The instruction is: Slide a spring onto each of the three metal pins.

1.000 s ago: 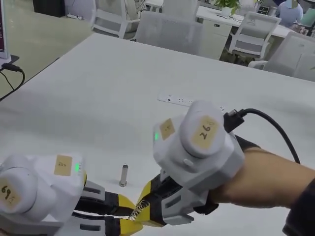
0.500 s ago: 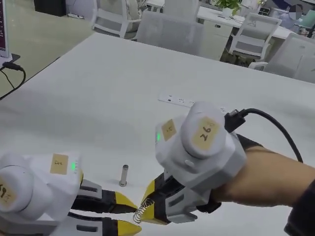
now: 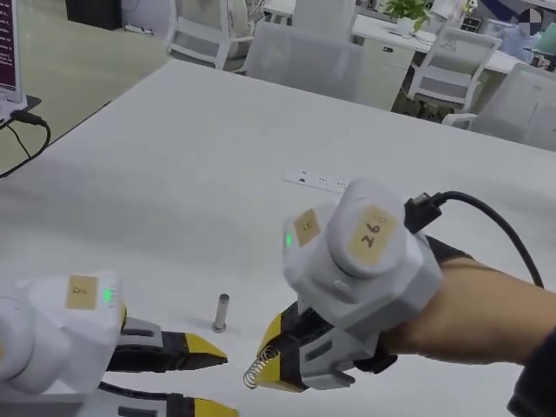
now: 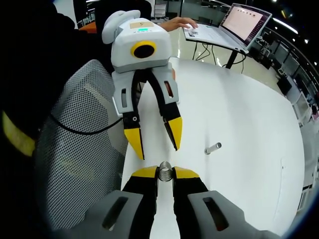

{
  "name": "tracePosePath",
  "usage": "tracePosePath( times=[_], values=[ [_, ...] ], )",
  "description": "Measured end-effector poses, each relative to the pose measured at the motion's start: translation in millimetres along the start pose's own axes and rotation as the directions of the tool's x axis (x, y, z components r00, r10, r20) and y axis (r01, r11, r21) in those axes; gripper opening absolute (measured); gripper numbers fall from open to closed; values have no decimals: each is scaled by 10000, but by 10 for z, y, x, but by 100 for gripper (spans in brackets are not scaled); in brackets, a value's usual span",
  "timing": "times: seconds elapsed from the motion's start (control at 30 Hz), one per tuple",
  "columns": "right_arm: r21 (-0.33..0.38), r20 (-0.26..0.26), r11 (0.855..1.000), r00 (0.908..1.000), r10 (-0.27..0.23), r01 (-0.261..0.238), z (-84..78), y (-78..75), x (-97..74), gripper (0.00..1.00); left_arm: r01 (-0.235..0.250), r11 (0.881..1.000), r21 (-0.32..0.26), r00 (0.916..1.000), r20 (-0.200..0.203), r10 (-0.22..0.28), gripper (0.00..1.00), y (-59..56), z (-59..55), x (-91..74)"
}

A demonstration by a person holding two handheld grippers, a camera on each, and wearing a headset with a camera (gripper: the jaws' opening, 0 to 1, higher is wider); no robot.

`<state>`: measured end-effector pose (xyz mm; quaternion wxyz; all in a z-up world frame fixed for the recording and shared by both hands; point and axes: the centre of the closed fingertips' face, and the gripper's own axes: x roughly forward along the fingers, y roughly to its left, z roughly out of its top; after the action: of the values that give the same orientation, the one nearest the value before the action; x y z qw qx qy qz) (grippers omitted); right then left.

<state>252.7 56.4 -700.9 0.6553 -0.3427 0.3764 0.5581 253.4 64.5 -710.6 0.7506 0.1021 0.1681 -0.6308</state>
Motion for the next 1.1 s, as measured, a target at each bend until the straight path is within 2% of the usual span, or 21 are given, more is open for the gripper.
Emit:
tracePosePath(
  times=[0.47, 1.1],
  values=[
    [44, -28, 9999, 9999, -99, 99, -7, -35, -24, 8, -811, 9958, -422, 9965, 145, 818, 41, 115, -40, -140],
    [-70, -81, 9998, 9998, -175, 175, 26, -117, -63, 8, -1630, 9835, -783, 9855, 350, 1661, 50, 154, -77, -307]
  ],
)
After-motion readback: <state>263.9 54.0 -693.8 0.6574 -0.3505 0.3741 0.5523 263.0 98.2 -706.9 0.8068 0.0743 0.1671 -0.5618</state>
